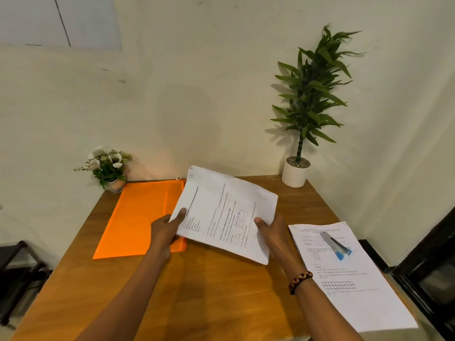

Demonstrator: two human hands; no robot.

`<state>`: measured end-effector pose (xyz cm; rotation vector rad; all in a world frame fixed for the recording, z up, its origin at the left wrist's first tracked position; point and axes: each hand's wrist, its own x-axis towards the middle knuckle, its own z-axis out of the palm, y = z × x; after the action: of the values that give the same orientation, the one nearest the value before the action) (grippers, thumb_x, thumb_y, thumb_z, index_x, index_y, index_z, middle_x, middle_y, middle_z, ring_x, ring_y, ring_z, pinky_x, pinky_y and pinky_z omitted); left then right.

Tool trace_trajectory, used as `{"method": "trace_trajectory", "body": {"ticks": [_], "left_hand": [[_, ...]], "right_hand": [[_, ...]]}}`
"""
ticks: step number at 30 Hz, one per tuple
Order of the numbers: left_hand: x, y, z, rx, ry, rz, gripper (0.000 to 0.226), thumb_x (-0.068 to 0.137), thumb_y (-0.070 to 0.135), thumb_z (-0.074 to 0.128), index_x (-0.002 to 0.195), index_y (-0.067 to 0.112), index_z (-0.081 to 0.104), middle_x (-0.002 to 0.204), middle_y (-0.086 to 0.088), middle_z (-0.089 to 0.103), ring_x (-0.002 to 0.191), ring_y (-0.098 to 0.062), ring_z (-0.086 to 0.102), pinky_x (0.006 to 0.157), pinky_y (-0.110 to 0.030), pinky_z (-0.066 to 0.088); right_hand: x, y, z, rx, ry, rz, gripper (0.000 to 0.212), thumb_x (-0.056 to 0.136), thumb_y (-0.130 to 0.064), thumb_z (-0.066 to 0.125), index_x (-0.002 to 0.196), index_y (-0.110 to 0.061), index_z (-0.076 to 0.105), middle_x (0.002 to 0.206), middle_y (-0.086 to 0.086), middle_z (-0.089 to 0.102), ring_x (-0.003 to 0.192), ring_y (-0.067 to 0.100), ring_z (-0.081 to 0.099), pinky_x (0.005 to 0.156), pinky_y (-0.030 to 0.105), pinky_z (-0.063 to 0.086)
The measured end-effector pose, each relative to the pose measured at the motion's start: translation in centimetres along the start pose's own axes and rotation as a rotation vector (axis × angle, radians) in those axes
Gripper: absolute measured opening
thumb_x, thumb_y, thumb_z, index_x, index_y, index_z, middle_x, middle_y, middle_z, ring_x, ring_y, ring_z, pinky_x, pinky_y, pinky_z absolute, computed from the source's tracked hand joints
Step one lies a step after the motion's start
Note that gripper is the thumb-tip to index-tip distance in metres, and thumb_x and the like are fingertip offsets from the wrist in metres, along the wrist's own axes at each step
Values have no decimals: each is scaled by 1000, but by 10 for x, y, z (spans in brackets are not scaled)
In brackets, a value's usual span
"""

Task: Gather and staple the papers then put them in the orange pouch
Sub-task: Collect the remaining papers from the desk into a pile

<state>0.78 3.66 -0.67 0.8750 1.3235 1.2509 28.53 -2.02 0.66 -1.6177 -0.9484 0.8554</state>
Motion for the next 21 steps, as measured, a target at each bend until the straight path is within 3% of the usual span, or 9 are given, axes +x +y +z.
{"method": "trace_trajectory", "body": {"ticks": [4,7,9,12,17,19,21], "left_hand": [[-20,-12,9,-371,-242,-136,48,85,28,77,128,14,60,121,-14,71,114,-31,67,91,-50,56],[-37,-25,30,-460,-398,-117,71,79,30,84,140,16,50,134,-16,64,126,-37,60,101,-62,48],[-45,-26,46,-464,-429,-45,62,91,24,73,145,19,43,138,-14,61,127,-35,59,102,-65,46],[-41,-17,54,-457,-334,-17,41,100,17,59,140,17,49,134,-15,65,121,-36,64,101,-63,48],[-15,8,31,-301,-338,-13,39,99,18,60,137,10,54,131,-18,65,118,-39,65,101,-66,46],[-10,19,24,-223,-392,17,39,100,16,57,137,8,54,133,-20,64,118,-40,64,100,-64,48],[-12,30,24,-119,-482,88,37,102,16,54,138,8,53,131,-18,66,118,-38,65,97,-60,52]], "right_hand": [[-9,10,3,267,-43,98,35,95,-11,69,128,-18,58,115,-1,70,99,18,70,68,31,60],[-18,21,15,418,-69,133,35,95,-8,68,128,-18,61,119,2,73,104,21,72,76,39,63],[-26,29,24,467,-88,140,36,94,-7,69,128,-18,62,123,4,72,109,24,71,88,49,61],[-38,36,29,530,-216,83,52,89,-6,75,137,-17,57,131,7,69,119,26,67,98,56,55],[-23,31,-2,686,-406,163,65,81,-16,86,137,-3,56,137,23,61,128,43,58,108,71,39],[-10,15,-19,582,-449,127,66,80,-24,86,134,2,57,137,26,60,128,48,56,110,70,36],[-2,-11,-28,376,-504,62,59,83,-26,83,133,-6,60,133,18,65,124,41,62,107,64,44]]}}
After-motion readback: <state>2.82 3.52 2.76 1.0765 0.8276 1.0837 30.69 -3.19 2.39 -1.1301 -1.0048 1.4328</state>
